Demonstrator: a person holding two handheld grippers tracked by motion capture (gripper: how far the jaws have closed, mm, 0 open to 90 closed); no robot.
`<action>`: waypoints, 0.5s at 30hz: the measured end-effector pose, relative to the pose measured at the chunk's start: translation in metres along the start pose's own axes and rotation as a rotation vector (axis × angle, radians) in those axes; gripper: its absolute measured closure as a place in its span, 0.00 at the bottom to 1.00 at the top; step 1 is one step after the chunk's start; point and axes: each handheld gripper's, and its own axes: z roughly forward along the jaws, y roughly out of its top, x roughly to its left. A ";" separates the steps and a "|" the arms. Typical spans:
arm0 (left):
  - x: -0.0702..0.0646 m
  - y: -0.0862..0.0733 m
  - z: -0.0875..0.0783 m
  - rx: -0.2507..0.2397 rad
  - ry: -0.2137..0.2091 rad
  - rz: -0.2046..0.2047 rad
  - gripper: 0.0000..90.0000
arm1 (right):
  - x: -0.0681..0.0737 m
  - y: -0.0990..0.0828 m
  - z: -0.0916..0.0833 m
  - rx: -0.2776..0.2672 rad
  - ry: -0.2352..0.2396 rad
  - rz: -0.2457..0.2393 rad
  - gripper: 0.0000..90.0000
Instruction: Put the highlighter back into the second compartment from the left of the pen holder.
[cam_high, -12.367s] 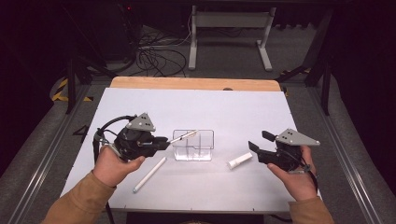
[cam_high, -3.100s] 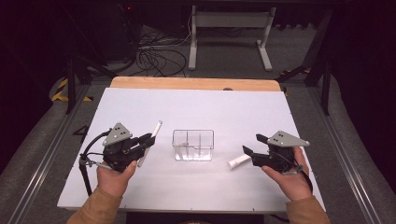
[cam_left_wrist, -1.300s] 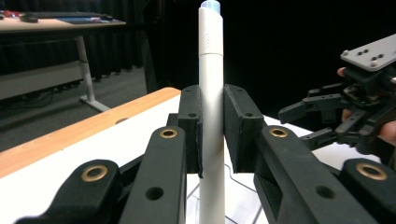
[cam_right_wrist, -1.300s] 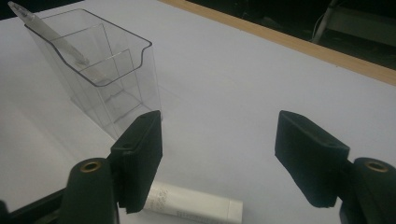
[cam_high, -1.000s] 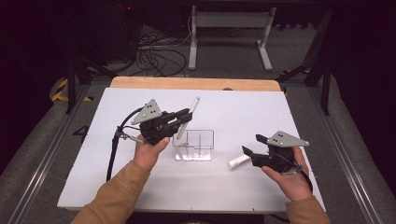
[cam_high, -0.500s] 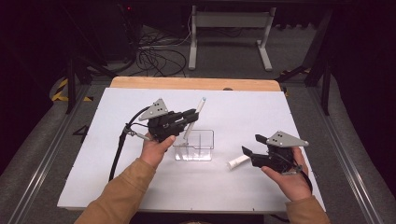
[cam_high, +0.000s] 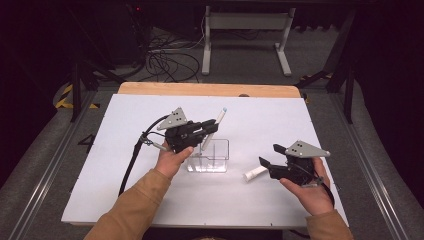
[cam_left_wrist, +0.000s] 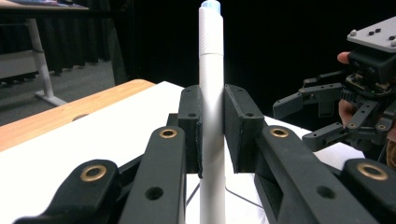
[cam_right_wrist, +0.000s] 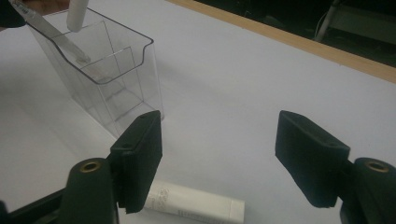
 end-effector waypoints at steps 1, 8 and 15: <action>0.000 0.000 0.000 0.001 0.001 0.001 0.87 | 0.000 0.000 0.000 0.000 -0.001 0.000 0.36; 0.000 -0.004 0.003 0.030 -0.009 0.005 0.87 | 0.000 0.000 0.000 0.000 0.000 0.000 0.36; -0.003 -0.005 0.005 0.053 -0.014 0.021 0.86 | 0.000 0.000 0.000 0.001 -0.002 -0.002 0.36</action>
